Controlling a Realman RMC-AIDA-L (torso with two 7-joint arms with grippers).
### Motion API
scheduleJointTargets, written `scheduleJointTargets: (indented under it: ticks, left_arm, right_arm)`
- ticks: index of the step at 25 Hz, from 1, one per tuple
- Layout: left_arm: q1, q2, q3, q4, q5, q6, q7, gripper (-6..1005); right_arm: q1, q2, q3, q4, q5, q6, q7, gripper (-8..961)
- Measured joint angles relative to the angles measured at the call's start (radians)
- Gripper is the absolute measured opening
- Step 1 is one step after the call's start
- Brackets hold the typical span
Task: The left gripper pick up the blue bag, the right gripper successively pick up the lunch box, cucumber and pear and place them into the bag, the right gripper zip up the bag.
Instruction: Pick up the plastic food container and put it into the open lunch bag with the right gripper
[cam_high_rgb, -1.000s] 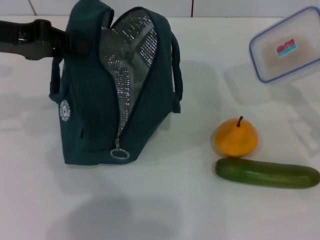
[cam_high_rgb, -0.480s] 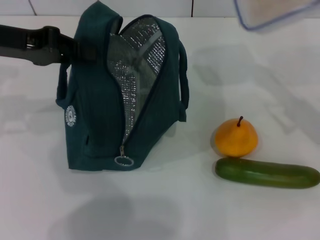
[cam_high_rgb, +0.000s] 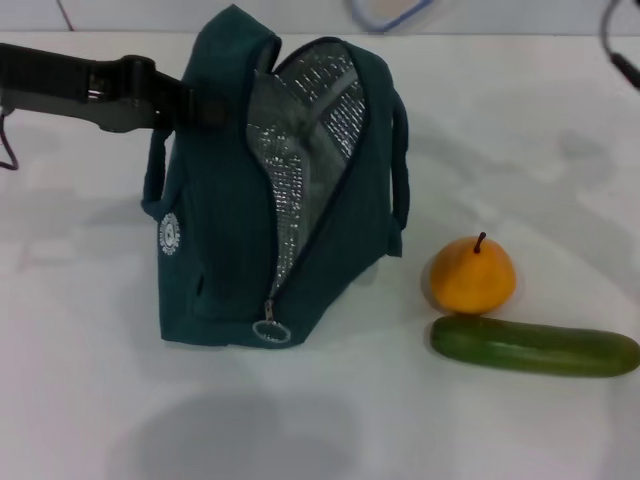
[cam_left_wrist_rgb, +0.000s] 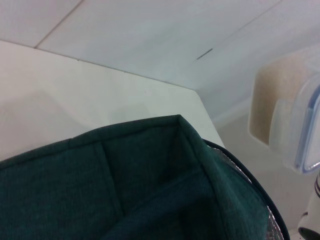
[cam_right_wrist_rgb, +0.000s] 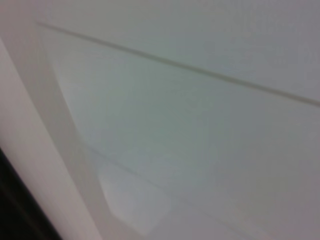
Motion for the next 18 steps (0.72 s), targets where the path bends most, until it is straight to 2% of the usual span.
scheduleJointTargets:
  ticks: [8, 14, 18]
  left_arm:
    - [-0.001, -0.013, 0.003, -0.001, -0.003, -0.001, 0.007, 44]
    - [-0.002, -0.022, 0.003, -0.014, -0.004, -0.002, 0.022, 44]
    - [-0.01, -0.023, -0.003, -0.037, -0.004, -0.005, 0.028, 44]
  right_arm:
    - [0.058, 0.0, -0.13, -0.006, 0.0, 0.09, 0.011, 121]
    - [0.057, 0.0, -0.24, -0.013, 0.0, 0.147, 0.012, 124]
    - [0.03, 0.0, -0.318, -0.043, 0.0, 0.186, 0.012, 125]
